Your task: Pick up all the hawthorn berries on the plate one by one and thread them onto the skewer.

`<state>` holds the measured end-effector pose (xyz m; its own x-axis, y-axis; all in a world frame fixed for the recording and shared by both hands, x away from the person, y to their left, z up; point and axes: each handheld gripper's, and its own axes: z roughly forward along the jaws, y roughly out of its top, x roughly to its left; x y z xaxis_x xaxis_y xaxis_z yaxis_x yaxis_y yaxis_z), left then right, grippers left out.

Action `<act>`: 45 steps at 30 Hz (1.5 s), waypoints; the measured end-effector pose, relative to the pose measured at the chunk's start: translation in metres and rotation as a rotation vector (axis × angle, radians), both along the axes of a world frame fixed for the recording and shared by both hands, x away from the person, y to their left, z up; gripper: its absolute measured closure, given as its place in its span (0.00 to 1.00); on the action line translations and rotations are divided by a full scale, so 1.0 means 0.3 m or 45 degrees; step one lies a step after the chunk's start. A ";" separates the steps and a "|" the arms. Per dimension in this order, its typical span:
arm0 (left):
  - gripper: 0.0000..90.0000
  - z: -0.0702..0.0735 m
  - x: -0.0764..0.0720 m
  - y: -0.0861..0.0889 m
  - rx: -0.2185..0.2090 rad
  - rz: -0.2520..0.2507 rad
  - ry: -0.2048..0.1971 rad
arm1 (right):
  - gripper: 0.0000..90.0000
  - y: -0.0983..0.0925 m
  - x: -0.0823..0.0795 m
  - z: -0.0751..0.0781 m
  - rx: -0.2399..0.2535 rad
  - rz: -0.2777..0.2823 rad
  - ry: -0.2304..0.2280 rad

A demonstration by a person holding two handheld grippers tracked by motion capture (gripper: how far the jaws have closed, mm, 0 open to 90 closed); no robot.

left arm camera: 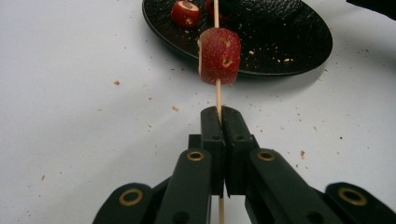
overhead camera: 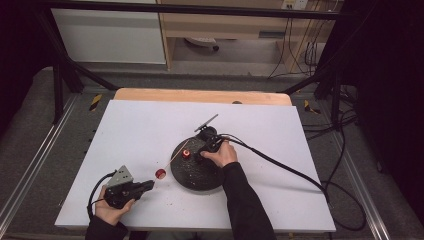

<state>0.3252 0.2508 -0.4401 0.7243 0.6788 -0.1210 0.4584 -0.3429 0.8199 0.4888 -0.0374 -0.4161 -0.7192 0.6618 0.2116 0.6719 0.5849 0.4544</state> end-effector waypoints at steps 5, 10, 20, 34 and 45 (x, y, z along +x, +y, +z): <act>0.98 0.000 0.000 -0.001 0.000 -0.001 -0.001 | 0.68 -0.001 0.002 0.002 -0.004 -0.012 0.013; 0.98 0.001 0.000 0.000 -0.001 0.000 -0.002 | 0.68 -0.005 0.000 0.014 0.008 -0.029 0.020; 0.98 0.004 -0.004 -0.003 -0.001 0.001 -0.009 | 0.68 -0.026 -0.035 0.066 0.063 -0.066 -0.012; 0.98 0.005 -0.007 -0.011 -0.010 0.005 -0.017 | 0.68 -0.101 -0.125 0.077 0.310 -0.153 -0.091; 0.98 0.009 -0.011 -0.020 -0.018 -0.002 -0.027 | 0.68 -0.161 -0.196 0.050 0.526 -0.232 -0.160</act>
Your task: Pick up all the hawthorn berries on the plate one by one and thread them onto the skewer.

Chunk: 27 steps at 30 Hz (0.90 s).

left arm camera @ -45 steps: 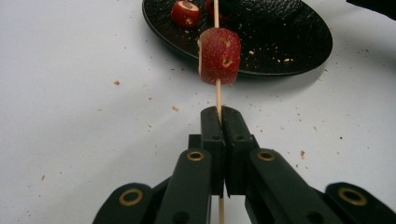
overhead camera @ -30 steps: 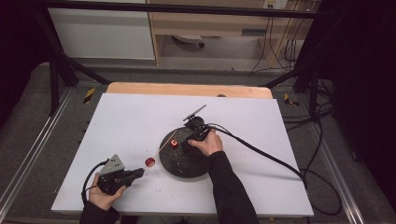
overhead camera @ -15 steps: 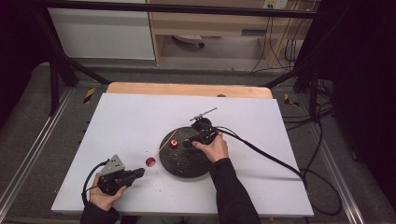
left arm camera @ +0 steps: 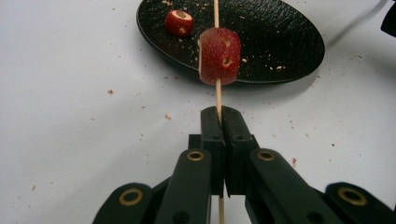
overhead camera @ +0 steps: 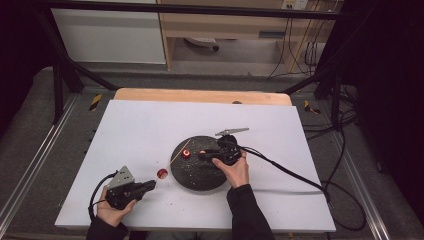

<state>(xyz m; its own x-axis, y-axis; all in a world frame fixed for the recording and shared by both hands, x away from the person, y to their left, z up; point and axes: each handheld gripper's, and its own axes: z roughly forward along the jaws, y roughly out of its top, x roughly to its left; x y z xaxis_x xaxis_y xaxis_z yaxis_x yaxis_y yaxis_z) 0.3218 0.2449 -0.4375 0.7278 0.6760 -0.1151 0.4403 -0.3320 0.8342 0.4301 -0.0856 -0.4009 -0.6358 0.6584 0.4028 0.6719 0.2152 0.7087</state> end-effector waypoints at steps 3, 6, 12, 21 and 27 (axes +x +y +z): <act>0.98 0.000 -0.001 -0.005 -0.002 -0.004 -0.001 | 0.68 -0.016 -0.017 -0.007 0.052 -0.026 -0.018; 0.98 -0.001 -0.003 -0.011 0.000 -0.011 -0.001 | 0.68 -0.032 -0.035 -0.014 0.134 -0.062 -0.036; 0.98 0.002 -0.008 -0.018 -0.008 -0.012 -0.012 | 0.68 -0.058 -0.064 -0.046 0.262 -0.145 -0.059; 0.98 0.003 -0.010 -0.036 -0.018 -0.012 -0.020 | 0.69 -0.075 -0.097 -0.064 0.416 -0.267 -0.133; 0.98 0.003 -0.010 -0.045 -0.023 -0.014 -0.022 | 0.69 -0.070 -0.108 -0.074 0.500 -0.319 -0.178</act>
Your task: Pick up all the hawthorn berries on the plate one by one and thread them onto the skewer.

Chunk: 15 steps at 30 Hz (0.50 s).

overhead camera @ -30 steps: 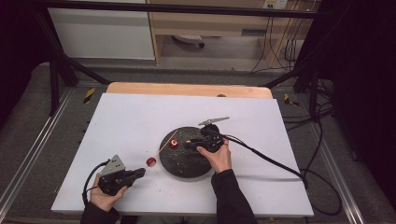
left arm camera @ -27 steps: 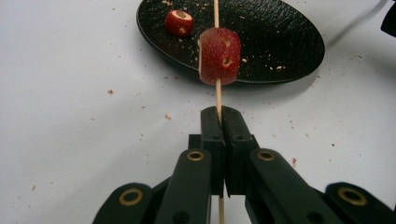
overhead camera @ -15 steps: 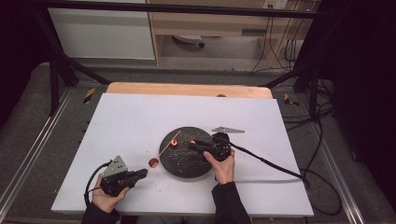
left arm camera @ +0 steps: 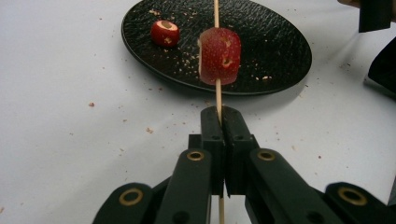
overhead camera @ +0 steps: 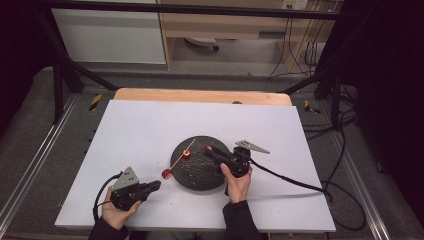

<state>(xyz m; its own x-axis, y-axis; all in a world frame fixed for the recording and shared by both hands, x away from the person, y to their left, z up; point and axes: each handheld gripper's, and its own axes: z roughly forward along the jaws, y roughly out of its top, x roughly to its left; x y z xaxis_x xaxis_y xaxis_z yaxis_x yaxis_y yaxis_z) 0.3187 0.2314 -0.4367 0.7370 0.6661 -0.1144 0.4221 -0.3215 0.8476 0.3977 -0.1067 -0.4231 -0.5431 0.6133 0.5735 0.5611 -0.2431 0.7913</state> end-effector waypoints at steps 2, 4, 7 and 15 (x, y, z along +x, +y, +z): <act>0.98 0.000 -0.001 -0.003 -0.004 0.000 0.000 | 0.69 0.003 -0.003 -0.002 0.025 -0.013 -0.013; 0.98 0.000 -0.001 -0.006 -0.005 -0.002 0.000 | 0.69 0.006 -0.006 -0.003 0.050 -0.024 -0.017; 0.98 -0.001 -0.001 -0.009 -0.010 0.000 -0.002 | 0.69 0.010 -0.009 -0.008 0.071 -0.043 -0.037; 0.98 0.002 -0.003 -0.018 -0.028 0.000 -0.016 | 0.69 0.012 -0.013 -0.001 0.148 -0.110 -0.083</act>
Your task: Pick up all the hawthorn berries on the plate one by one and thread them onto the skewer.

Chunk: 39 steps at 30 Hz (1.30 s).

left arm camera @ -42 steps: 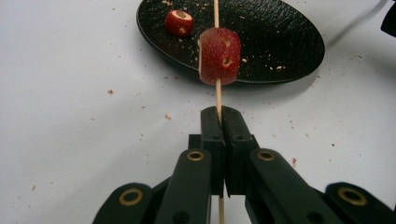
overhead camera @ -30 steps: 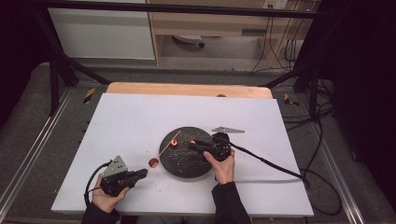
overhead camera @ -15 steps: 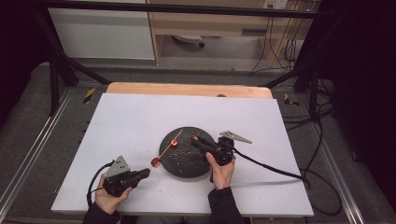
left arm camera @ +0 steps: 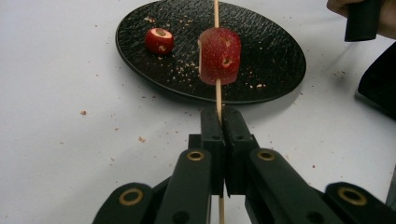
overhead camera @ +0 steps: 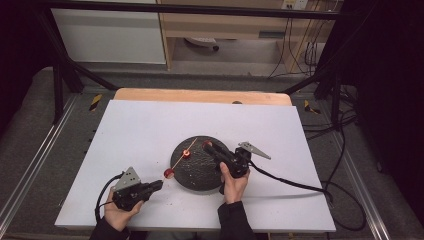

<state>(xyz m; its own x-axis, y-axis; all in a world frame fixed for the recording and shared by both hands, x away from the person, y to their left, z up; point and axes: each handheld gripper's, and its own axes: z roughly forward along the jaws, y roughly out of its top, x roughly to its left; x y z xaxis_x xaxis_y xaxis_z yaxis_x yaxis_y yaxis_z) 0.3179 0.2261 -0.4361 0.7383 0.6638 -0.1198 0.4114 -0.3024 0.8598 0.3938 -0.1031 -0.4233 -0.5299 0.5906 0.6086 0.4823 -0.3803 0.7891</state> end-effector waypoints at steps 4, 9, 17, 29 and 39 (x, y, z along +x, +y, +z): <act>0.98 0.000 0.000 -0.004 -0.008 0.002 -0.002 | 0.69 -0.004 0.003 0.011 0.034 -0.028 -0.033; 0.98 -0.001 -0.001 -0.015 -0.012 -0.003 -0.008 | 0.69 -0.008 0.014 0.021 0.068 -0.046 -0.048; 0.98 -0.005 -0.003 -0.033 -0.013 -0.012 -0.010 | 0.69 -0.010 0.034 0.030 0.131 -0.081 -0.063; 0.98 -0.009 -0.005 -0.059 -0.010 -0.027 -0.017 | 0.69 -0.004 0.047 0.025 0.188 -0.118 -0.063; 0.98 -0.012 -0.010 -0.076 -0.005 -0.038 -0.022 | 0.69 0.002 0.042 0.013 0.221 -0.119 -0.069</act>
<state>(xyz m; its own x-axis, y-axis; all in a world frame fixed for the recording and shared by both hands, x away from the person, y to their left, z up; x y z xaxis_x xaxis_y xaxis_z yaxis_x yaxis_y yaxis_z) 0.3149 0.2032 -0.4396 0.7600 0.6407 -0.1093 0.3872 -0.3112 0.8679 0.4064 -0.1025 -0.4194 -0.5123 0.5273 0.6779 0.3974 -0.5542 0.7314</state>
